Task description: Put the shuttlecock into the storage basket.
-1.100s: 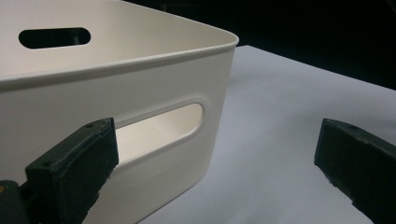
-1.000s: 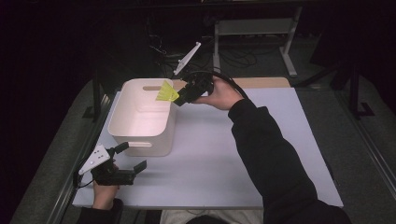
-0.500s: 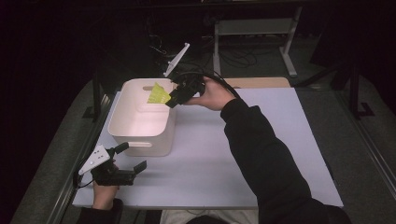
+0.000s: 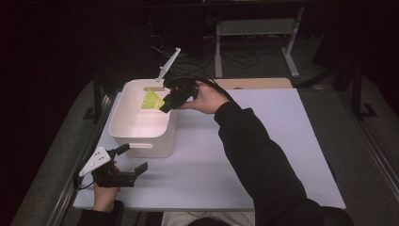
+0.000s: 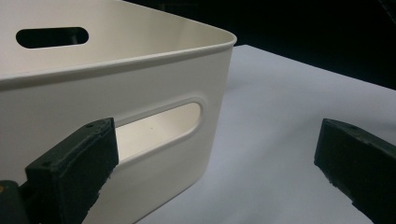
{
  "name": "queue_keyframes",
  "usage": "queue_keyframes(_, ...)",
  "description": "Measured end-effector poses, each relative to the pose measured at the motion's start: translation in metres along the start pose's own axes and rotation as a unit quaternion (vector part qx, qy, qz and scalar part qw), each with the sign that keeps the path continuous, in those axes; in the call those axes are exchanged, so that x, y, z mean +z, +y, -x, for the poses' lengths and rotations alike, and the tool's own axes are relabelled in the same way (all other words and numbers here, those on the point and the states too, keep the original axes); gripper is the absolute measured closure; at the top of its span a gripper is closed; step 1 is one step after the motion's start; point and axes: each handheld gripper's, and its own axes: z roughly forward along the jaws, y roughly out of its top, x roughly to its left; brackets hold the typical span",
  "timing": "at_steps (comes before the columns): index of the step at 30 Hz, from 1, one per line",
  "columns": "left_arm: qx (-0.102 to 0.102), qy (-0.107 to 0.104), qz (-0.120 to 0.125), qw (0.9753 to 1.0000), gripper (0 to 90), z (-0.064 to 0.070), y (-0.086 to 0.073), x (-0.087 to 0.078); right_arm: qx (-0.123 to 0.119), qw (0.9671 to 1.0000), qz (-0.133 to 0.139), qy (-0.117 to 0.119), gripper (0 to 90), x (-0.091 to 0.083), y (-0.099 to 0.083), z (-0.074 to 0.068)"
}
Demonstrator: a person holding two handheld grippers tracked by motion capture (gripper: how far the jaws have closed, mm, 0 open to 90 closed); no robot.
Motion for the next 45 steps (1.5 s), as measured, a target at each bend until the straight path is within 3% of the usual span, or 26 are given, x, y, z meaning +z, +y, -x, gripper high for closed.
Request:
queue_keyframes(25, 0.000, -0.001, 0.000, 1.0000, 0.0, 0.000, 0.000, 0.000, -0.007, 0.9993, -0.004, 0.036, 62.8, 0.043, 0.003, -0.007)
queue_keyframes(45, 0.001, -0.002, -0.001, 1.0000, 0.0, 0.000, 0.000, 0.000, 0.001, 0.9989, -0.004, 0.046, 62.9, 0.062, -0.004, -0.004)
